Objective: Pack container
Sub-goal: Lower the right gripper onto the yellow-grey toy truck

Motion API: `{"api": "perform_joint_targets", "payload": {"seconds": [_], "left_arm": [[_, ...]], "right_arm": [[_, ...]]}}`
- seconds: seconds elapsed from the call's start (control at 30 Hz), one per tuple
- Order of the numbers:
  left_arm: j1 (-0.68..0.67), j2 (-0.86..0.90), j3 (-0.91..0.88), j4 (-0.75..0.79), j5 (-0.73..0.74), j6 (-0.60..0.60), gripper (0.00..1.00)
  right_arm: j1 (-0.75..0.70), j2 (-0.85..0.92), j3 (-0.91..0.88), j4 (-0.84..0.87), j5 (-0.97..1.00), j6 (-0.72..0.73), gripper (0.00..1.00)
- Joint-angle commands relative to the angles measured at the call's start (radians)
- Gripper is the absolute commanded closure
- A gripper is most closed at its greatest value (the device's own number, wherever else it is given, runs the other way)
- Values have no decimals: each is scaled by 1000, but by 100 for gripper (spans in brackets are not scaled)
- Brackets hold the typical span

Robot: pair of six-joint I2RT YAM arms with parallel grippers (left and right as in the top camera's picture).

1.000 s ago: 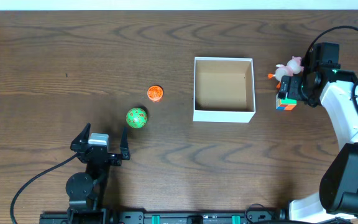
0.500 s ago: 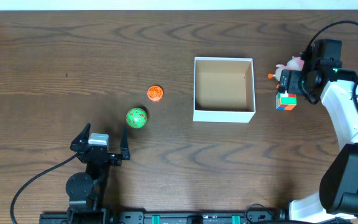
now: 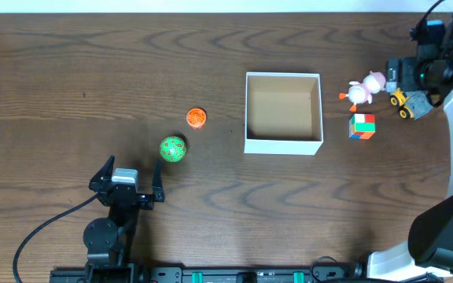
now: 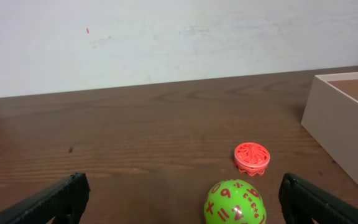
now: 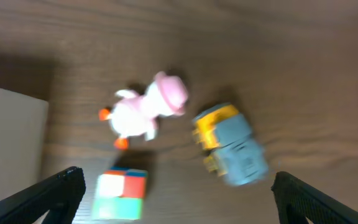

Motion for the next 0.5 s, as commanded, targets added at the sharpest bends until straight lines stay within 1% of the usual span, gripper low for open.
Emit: {"api": "perform_joint_targets", "payload": {"seconds": [0.0, 0.03, 0.13, 0.2, 0.33, 0.47], "left_arm": [[-4, 1, -18, -34, 15, -5, 2], [-4, 1, -18, -34, 15, -5, 2], [-4, 1, -18, -34, 15, -5, 2], [-4, 1, -18, -34, 15, -5, 2], [-4, 1, -18, -34, 15, -5, 2], [-4, 1, -18, -34, 15, -5, 2]], "right_arm": [[-30, 2, 15, 57, 181, -134, 1], [-37, 1, 15, 66, 198, -118, 1], [-53, 0, 13, 69, 166, -56, 1], [-59, 4, 6, 83, 132, -71, 1], [-78, 44, 2, 95, 38, -234, 1], [-98, 120, 2, 43, -44, -414, 1]]}}
